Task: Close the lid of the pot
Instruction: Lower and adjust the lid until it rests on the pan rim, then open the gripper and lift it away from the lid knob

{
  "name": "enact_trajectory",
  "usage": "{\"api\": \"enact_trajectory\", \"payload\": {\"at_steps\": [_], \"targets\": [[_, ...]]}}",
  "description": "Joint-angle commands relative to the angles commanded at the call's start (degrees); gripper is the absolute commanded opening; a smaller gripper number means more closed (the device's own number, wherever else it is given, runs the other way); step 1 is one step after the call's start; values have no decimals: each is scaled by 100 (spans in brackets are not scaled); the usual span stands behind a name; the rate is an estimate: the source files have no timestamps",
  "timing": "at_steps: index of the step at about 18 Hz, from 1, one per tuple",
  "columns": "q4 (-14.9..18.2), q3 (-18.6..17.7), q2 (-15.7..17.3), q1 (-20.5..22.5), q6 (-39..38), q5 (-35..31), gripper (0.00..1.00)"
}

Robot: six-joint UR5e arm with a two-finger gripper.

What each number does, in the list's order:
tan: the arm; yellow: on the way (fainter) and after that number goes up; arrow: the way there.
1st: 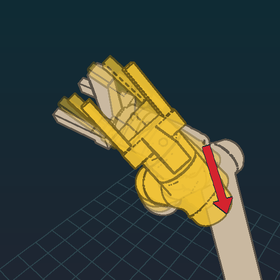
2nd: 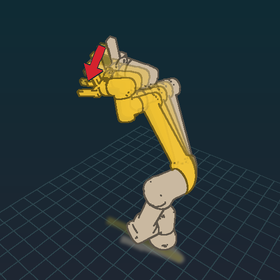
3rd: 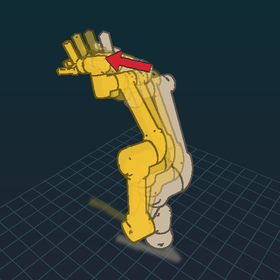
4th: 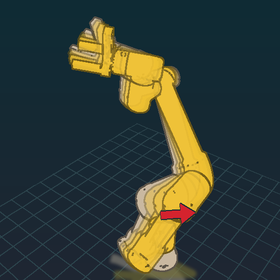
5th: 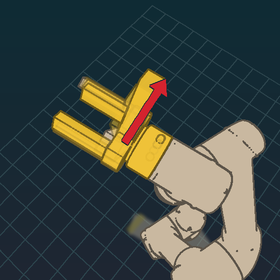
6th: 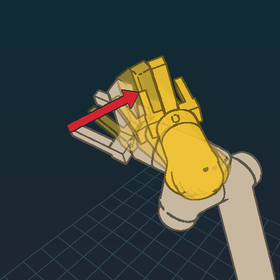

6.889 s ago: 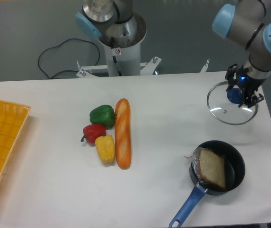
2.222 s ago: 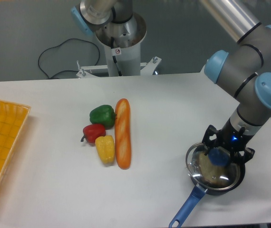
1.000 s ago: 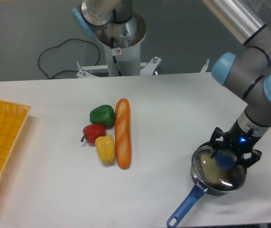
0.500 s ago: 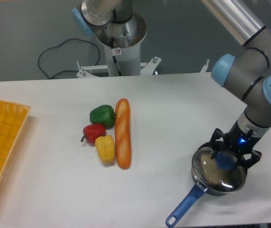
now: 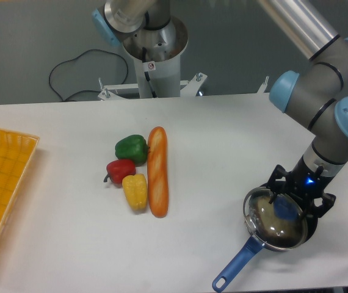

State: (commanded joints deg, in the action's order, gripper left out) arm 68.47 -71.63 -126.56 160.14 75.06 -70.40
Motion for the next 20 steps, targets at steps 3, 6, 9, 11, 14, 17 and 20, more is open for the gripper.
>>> {"api": "enact_trajectory", "payload": {"at_steps": [3,6,9,11,14,17,20], "targets": [[9,-9,35,0,0,17,85],[0,-166,175,0,0,52,99],[0,-421,430,61,0,211,100],[-9,-606,632,70,9,211,100],[17,-694,808,114,44,211,100],[53,-738,949,246,586,167,100],[53,-932,1177,448,1106,88,100]]}}
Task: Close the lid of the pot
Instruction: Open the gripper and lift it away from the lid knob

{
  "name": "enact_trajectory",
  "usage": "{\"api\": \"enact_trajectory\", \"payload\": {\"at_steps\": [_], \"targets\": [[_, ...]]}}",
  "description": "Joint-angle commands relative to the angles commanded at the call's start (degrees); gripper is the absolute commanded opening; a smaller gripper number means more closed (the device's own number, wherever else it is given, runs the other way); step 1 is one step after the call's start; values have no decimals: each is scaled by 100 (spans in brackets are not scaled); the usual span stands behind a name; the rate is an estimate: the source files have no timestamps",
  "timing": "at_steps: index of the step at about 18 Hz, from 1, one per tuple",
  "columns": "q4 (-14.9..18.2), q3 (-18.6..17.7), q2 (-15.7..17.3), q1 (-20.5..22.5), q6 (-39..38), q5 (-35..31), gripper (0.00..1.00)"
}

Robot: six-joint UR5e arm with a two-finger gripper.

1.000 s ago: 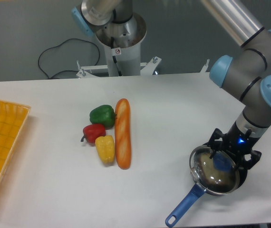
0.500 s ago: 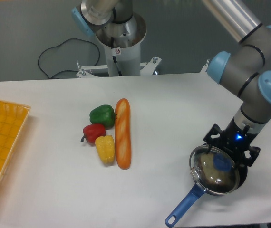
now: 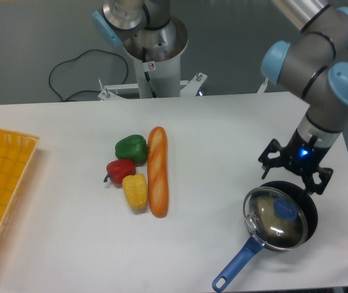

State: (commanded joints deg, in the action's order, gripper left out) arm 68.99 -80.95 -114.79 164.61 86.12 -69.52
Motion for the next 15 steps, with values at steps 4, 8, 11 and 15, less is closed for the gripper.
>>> {"api": "enact_trajectory", "payload": {"at_steps": [4,8,11,15], "targets": [[211,-9,141,202,642,-176,100],[159,-35,211,212,1511,-903,100],[141,-35,194,212,2039,-1572,100],[150,-26,168,212,2278,-1968,100]]}}
